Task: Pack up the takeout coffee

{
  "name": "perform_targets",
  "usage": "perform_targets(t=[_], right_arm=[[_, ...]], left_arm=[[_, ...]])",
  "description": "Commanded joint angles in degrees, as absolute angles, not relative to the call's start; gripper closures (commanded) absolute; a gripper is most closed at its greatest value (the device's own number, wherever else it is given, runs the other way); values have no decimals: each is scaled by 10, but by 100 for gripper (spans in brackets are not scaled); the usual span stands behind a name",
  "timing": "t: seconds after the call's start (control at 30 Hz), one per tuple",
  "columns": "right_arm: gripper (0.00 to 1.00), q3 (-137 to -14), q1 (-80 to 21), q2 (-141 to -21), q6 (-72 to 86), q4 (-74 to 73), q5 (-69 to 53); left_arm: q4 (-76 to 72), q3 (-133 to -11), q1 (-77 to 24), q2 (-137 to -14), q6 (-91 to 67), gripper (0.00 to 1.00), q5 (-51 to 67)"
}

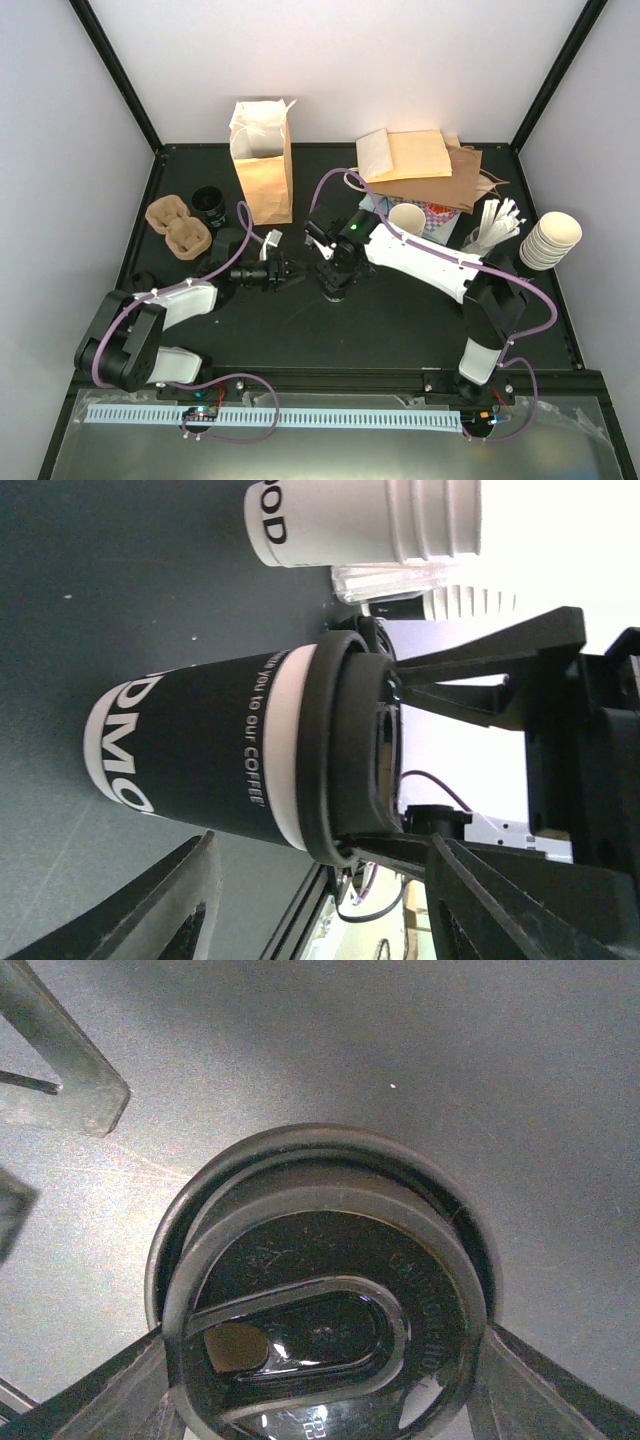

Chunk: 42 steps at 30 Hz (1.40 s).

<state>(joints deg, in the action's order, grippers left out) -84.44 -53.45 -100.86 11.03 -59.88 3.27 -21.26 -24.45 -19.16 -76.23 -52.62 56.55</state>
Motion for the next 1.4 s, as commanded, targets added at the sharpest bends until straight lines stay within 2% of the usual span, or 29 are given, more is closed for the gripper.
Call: perform_targets(t=[0.0, 0.87, 1.07, 1.37], right_arm=[[35, -822, -548, -1054, 123, -678, 27], [34, -788, -562, -1058, 129, -669, 16], [34, -787, -562, -1058, 126, -662, 7], [34, -777, -562, -1056, 119, -650, -6]], left_arm=[[-224, -249, -194, -783, -516, 42, 557], [-287, -293, -217, -879, -540, 45, 552], [-256, -330, -221, -920, -532, 48, 532], [-132, -402, -244, -959, -466, 49, 503]])
